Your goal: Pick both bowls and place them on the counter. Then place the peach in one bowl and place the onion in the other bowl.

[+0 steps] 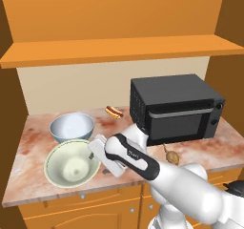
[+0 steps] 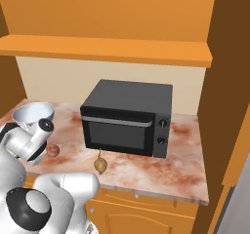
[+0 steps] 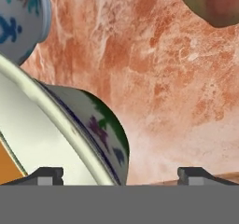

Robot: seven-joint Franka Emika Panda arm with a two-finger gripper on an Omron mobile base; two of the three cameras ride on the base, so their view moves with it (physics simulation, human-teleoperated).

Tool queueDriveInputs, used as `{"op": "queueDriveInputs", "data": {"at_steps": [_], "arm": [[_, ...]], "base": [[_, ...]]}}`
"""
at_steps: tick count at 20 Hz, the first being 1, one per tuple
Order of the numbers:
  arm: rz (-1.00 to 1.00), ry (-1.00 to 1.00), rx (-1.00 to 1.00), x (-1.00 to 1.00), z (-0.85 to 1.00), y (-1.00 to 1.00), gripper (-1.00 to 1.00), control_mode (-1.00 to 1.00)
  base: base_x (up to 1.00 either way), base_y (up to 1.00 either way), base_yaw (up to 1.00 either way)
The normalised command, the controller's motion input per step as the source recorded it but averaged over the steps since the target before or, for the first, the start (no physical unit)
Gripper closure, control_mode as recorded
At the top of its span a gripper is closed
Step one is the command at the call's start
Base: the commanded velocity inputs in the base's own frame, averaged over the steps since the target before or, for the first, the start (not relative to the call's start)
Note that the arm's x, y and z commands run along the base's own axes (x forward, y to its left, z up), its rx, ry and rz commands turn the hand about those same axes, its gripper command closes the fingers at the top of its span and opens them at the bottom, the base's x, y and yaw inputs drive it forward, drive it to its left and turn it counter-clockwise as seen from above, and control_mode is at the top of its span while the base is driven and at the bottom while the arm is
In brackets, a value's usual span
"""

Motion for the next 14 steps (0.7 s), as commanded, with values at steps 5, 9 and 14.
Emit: {"op": "queueDriveInputs", "data": {"at_steps": [5, 9, 14], "arm": [[0.0, 0.0, 0.0, -0.11, 0.44, -0.22, -1.0, -1.0], [0.0, 0.0, 0.0, -0.28, 0.5, -0.36, -1.0, -1.0], [0.0, 0.0, 0.0, -0.35, 0.47, -0.44, -1.0, -1.0]], "base": [[0.0, 0.0, 0.0], [0.0, 0.0, 0.0], [0.0, 0.0, 0.0]]}}
